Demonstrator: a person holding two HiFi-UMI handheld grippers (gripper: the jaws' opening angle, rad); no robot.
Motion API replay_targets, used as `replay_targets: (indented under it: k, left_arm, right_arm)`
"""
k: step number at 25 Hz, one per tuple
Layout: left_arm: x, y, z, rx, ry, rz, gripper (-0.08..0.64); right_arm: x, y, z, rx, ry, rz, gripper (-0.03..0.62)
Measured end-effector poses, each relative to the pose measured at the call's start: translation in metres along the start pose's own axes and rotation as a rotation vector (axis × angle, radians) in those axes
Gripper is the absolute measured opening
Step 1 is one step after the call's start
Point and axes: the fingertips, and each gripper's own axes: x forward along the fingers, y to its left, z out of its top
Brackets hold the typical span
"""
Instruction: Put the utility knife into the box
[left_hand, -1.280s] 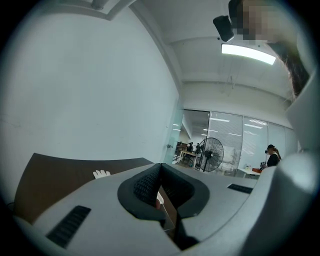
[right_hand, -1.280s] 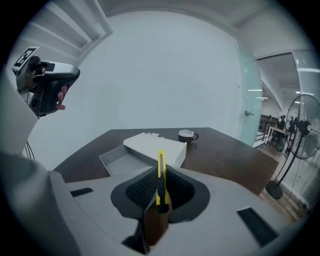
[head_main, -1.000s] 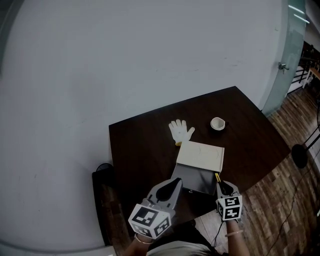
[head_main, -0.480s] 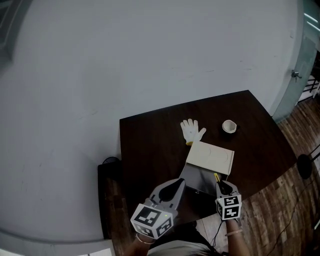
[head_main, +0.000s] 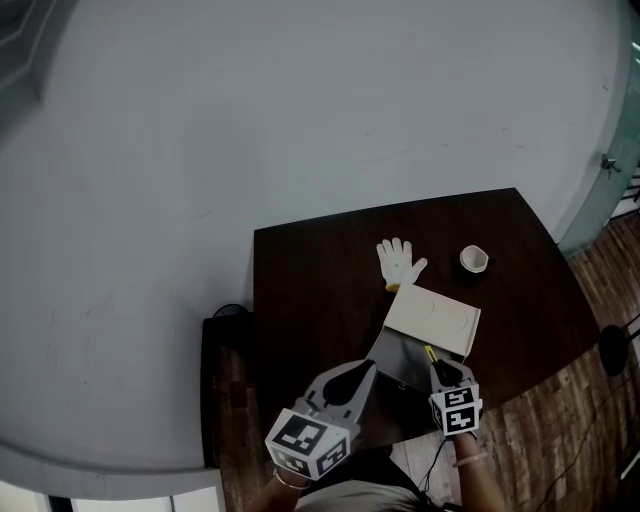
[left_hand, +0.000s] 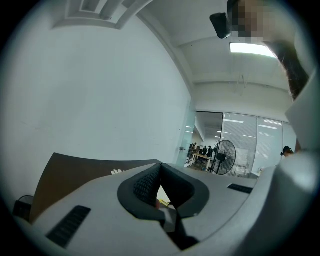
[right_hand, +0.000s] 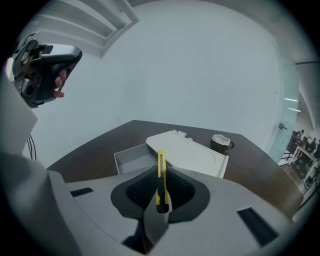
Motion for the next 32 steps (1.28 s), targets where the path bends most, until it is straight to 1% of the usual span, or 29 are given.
replay_targets:
  k: [13,21,32]
  left_arm:
    - [0.002,0.008,0.000,-0.007,0.001,0.021,0.017]
    - [0.002,0.018,-0.001,-0.017,0.001,0.047,0.017]
    - [0.002,0.034,-0.001,-0.029,0.003,0.099,0.017]
  right_arm:
    - [0.046,0.012,-0.006,-0.158,0.114,0.089,0.060]
    - [0.072,0.017,-0.019,-0.198,0.206,0.137,0.060]
    - [0.099,0.018,-0.035,-0.222,0.313,0.192,0.061]
